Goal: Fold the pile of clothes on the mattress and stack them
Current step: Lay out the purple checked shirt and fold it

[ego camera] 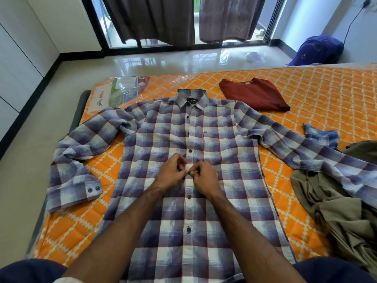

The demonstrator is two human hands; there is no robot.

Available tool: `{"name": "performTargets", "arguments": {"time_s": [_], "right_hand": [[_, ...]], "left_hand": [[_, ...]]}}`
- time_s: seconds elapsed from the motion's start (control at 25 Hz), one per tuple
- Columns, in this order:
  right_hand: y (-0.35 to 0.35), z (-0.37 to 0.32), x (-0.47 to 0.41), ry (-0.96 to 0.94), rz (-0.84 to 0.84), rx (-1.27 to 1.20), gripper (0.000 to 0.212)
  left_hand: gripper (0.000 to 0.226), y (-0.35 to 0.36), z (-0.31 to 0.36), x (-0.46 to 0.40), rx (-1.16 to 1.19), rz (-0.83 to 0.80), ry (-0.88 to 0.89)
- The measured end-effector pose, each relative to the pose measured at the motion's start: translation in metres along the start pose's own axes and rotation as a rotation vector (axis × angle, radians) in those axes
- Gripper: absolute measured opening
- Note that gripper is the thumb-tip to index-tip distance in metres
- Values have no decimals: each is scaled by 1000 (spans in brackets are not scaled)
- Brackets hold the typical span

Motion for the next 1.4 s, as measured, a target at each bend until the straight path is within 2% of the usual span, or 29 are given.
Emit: {"name": "performTargets", "arguments": {"time_s": [0.16,0.36,0.48,0.56,0.64,0.72,0.84,0.92,1.0,1.12,1.2,1.4], "right_hand": [[-1,1,-2,20,-7,-43,6],[-2,-3,3,49,32,-70,12],[-17,-3,-3,106,-18,-292,3],[-35,-4,-19,120,-13,-421,7],[-48,-13,-45,87,-2,-417,8],[-52,-27,-69,46,14,-330,6],[-53,-41,-106,10,87,-202,3],[-49,-43,-124,6,113,-100,15],[-36,-39,-134,45,64,10,28],[-32,-33,-145,85,22,122,20],[-41,-27,-150,113,10,89,7],[-59,-15,-144,191,48,-165,12]], "left_hand": [[37,1,-3,-1,52,-42,-30],[61,10,5,1,-88,-160,37],[62,6,6,-4,19,-270,-16],[44,-14,6,-19,69,-183,-64],[23,-43,7,-45,29,46,-58],[22,-57,11,-70,31,167,-43],[31,-46,14,-112,28,162,-55],[32,-38,7,-132,8,165,-103],[28,-32,-3,-143,-9,168,-125],[21,-28,-10,-150,-14,167,-97],[16,-28,-10,-152,-23,164,-81],[10,-23,5,-148,-110,169,-84]]}}
Point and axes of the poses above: each hand's wrist, its own x-axis away from the middle knuckle, its own y-axis out of the palm, z = x × y, the point moved 9 cm from there along -x, towards the middle knuckle, and after that the axes turned 1 degree about -x, right-handed, at the moved point
